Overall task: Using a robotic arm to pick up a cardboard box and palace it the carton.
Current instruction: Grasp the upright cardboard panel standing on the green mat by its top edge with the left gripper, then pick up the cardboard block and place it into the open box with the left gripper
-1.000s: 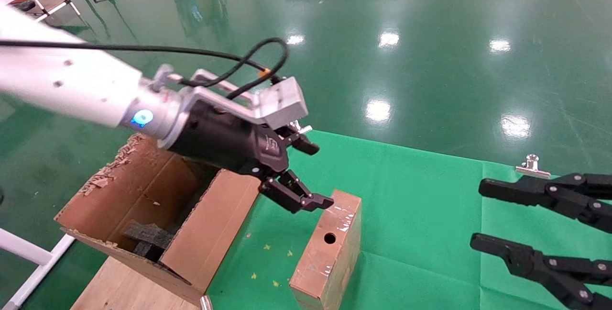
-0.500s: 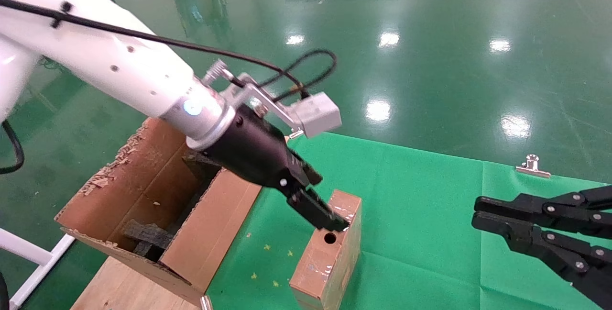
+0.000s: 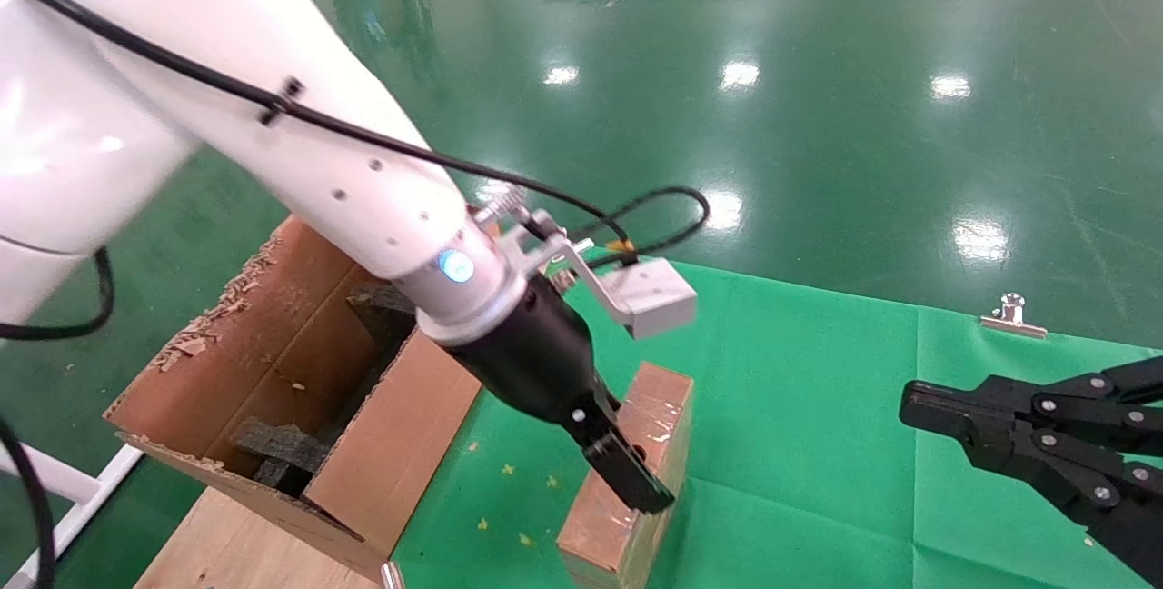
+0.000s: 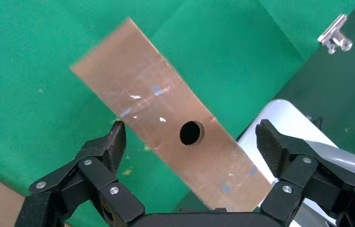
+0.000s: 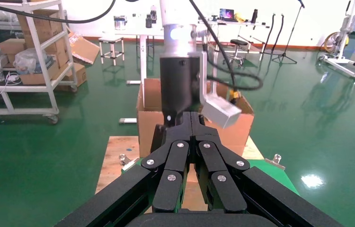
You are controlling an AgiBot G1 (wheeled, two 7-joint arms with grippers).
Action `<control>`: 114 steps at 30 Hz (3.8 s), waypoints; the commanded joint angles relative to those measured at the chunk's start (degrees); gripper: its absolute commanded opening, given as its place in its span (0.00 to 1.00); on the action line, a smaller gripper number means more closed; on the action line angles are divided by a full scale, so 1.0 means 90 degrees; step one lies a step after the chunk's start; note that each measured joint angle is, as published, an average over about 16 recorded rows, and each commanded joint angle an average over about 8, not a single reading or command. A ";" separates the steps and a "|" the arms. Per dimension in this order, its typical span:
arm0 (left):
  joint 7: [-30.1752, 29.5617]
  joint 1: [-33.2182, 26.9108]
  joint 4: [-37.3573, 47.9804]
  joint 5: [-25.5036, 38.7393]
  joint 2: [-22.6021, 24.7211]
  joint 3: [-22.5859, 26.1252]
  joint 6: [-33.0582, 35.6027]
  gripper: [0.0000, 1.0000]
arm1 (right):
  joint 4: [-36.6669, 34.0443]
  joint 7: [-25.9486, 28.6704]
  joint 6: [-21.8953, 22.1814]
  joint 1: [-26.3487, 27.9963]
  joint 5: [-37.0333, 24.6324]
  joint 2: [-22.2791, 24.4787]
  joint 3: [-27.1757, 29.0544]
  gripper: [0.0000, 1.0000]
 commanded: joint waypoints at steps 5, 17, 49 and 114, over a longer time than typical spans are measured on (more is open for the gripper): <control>-0.0229 0.0100 0.0039 0.0207 0.0308 0.0278 -0.0151 1.00 | 0.0000 -0.0001 0.0001 0.0001 0.0002 0.0001 -0.0003 0.00; 0.0140 0.0161 0.0406 0.0669 0.0715 0.0482 -0.0452 0.32 | -0.0002 -0.0003 0.0005 -0.0001 0.0004 0.0003 -0.0004 0.93; 0.0103 0.0022 0.0188 0.0511 0.0459 0.0326 -0.0381 0.00 | -0.0004 -0.0004 0.0004 0.0000 0.0005 0.0003 -0.0006 1.00; 0.5138 0.0156 0.5860 -0.0251 -0.2332 0.1423 -0.2891 0.00 | -0.0007 -0.0019 0.0012 0.0008 0.0023 0.0013 -0.0033 1.00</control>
